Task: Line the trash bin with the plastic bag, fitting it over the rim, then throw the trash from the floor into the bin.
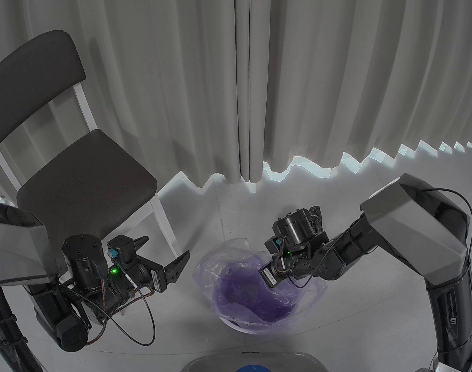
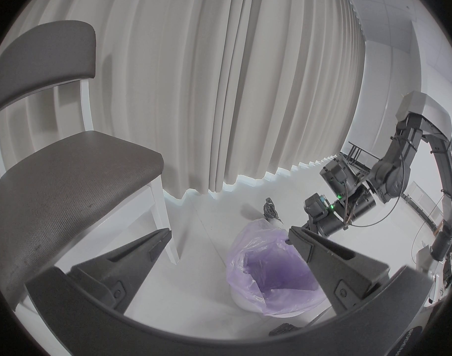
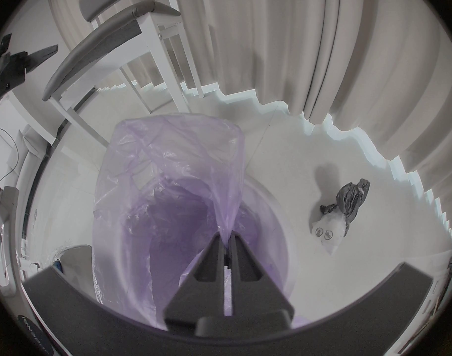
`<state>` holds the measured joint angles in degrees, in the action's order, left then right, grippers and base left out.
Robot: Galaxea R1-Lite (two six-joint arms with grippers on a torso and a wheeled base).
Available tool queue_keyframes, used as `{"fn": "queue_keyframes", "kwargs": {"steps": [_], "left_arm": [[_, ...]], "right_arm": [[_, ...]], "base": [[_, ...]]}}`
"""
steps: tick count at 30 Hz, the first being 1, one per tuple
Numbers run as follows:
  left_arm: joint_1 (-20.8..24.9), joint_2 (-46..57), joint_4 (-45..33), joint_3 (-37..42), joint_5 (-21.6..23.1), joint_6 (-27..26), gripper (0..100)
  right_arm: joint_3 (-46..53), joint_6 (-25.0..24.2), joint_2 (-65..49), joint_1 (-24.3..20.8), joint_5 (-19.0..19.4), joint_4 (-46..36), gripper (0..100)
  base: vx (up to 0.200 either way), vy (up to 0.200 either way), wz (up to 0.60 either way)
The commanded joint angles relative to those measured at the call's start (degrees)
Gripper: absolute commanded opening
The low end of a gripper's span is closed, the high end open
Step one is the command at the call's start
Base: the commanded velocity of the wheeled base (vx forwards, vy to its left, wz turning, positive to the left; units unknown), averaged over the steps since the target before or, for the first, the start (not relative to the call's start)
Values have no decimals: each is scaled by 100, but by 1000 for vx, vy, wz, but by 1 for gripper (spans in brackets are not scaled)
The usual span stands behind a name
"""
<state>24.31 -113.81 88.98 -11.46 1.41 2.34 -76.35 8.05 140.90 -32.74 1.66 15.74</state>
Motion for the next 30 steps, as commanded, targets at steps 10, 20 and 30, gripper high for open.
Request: {"fn": "queue_keyframes", "kwargs": {"steps": [10,20,30], "left_arm": [[-14,-1,93,3,8,3,100],[-5,-9,93,12,-1,3,100],[-5,-9,102,30,-1,3,100]], "right_arm": [[-1769,347,-89,392,-8,-1196,0],[-2525,760,17,523,-78,-1679,0],[-2692,900,61,488,-95,-1697,100]], "base": [[0,0,0],[0,0,0],[0,0,0]]}}
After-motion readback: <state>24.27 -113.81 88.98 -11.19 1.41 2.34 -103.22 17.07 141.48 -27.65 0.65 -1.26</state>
